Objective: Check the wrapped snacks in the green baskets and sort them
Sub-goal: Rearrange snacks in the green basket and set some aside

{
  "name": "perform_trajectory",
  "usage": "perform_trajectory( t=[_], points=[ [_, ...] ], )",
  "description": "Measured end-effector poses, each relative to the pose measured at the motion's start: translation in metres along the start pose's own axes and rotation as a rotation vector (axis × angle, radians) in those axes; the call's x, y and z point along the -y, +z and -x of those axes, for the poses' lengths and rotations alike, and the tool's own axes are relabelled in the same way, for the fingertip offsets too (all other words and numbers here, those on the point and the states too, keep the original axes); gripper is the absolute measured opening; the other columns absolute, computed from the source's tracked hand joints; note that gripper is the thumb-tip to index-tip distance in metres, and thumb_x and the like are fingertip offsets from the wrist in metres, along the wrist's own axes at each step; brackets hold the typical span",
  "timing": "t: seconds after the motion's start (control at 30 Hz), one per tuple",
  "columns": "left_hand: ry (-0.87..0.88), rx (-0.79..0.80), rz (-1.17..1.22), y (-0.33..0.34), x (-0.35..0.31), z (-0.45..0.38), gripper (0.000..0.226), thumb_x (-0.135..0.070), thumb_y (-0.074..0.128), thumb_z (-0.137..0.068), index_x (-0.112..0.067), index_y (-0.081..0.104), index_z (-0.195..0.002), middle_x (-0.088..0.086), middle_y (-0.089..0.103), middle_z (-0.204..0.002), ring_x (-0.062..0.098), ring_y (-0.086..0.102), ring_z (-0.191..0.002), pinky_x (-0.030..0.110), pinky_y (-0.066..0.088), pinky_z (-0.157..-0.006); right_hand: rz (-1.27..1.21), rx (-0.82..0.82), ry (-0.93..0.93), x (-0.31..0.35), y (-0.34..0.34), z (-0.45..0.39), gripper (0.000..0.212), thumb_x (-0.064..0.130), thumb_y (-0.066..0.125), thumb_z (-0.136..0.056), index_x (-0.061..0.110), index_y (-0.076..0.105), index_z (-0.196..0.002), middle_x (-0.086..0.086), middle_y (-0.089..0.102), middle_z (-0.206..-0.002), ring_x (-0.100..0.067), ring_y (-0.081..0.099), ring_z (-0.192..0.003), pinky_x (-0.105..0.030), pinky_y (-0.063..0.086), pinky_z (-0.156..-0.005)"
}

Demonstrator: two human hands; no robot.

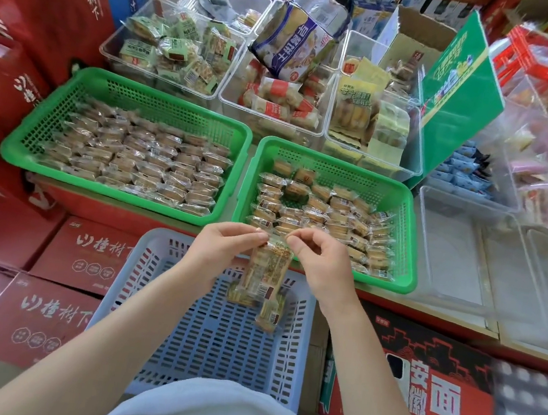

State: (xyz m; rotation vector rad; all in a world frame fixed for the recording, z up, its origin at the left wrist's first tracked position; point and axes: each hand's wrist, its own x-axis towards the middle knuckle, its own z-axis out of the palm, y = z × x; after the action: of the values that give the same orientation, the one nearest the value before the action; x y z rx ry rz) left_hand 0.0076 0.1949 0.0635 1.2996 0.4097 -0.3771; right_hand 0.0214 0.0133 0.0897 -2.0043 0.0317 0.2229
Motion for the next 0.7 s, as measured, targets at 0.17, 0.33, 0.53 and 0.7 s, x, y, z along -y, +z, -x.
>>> perform_trajectory(
  t=[0.17, 0.33, 0.53, 0.7],
  points=[
    [0.023, -0.013, 0.025, 0.01, -0.007, -0.025, 0.018, -0.017, 0.077, -0.086, -0.003, 0.077, -0.098, 0.013, 0.078, -0.094, 0.02, 0.073, -0.083, 0.028, 0.06, -0.07, 0.085, 0.195, 0.11, -0.003, -0.01, -0.019, 0.027, 0.043, 0.074, -0.087, 0.033, 0.066, -0.111, 0.007, 0.058, -0.102, -0.008, 0.054, -0.086, -0.022, 0.047, -0.077],
    [0.16, -0.118, -0.263, 0.034, -0.018, -0.064, 0.019, -0.028, 0.07, -0.095, -0.016, 0.08, -0.105, 0.0, 0.078, -0.101, 0.008, 0.07, -0.092, 0.026, 0.053, -0.083, 0.188, 0.239, 0.144, -0.006, -0.019, -0.056, 0.026, 0.029, 0.077, -0.087, 0.027, 0.065, -0.109, 0.014, 0.059, -0.092, -0.007, 0.052, -0.082, -0.022, 0.041, -0.07],
    [0.264, -0.096, -1.082, 0.026, -0.007, -0.136, 0.058, -0.03, 0.049, -0.105, -0.018, 0.029, -0.158, -0.001, 0.033, -0.163, 0.017, 0.027, -0.151, 0.037, 0.021, -0.125, 0.28, -0.031, 0.141, -0.044, -0.034, -0.124, 0.022, 0.016, 0.07, -0.087, 0.024, 0.052, -0.097, -0.003, 0.057, -0.098, -0.021, 0.055, -0.082, -0.028, 0.043, -0.062],
    [0.229, 0.041, -1.601, 0.014, 0.02, -0.176, 0.065, -0.05, 0.027, -0.107, -0.022, 0.005, -0.162, -0.003, 0.001, -0.17, 0.018, -0.007, -0.156, 0.047, -0.01, -0.125, 0.4, -0.08, 0.013, -0.072, -0.025, -0.173, 0.018, 0.016, 0.071, -0.09, 0.019, 0.061, -0.104, 0.003, 0.061, -0.1, -0.015, 0.057, -0.089, -0.018, 0.045, -0.069]
  ],
)
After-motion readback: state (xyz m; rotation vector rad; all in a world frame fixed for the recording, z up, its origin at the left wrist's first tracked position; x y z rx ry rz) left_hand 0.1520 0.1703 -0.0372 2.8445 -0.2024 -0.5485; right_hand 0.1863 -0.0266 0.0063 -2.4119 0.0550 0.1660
